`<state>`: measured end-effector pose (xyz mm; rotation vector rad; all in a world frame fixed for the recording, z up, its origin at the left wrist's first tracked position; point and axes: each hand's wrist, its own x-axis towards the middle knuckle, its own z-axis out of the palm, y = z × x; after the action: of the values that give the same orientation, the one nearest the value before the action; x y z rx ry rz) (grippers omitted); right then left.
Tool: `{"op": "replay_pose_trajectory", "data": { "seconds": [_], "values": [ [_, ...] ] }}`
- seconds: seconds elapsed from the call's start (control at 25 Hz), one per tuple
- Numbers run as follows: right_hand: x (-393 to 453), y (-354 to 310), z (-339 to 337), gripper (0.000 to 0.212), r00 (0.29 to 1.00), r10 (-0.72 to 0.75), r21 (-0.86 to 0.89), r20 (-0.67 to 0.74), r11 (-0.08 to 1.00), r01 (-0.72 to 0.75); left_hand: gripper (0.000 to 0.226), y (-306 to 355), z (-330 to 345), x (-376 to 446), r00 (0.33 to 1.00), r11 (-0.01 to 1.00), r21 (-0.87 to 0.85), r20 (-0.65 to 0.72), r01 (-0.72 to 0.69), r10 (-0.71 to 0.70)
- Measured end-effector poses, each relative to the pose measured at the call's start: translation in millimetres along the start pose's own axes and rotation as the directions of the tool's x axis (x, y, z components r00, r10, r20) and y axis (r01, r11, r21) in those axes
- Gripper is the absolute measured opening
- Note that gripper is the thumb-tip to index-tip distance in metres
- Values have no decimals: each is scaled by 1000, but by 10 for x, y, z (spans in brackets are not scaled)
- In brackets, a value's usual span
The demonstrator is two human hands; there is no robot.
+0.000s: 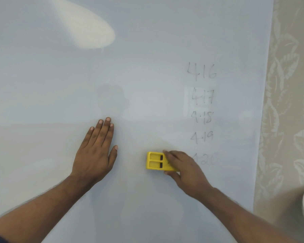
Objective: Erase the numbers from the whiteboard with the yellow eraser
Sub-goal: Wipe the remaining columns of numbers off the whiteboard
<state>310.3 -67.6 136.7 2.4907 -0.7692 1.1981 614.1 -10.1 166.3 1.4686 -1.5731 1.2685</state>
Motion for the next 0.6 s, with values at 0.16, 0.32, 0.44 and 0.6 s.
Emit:
{"op": "replay_pose_trajectory", "data": {
  "seconds": [0.16,0.32,0.44,0.6],
  "values": [
    [122,309,-373,61,985,126,-12,-117,992,-128,66,99,-8,228,1000,1000,0,-18,-6,6],
    [193,556,-618,60,979,144,-61,-141,986,-154,67,274,16,476,998,1000,5,-49,-26,26],
    [258,707,-763,60,976,143,-76,-162,985,-157,66,418,34,684,997,999,9,-71,-43,43],
    [403,904,-952,61,973,114,-103,-200,985,-137,66,590,30,986,994,999,18,-96,-51,52]
  ]
}}
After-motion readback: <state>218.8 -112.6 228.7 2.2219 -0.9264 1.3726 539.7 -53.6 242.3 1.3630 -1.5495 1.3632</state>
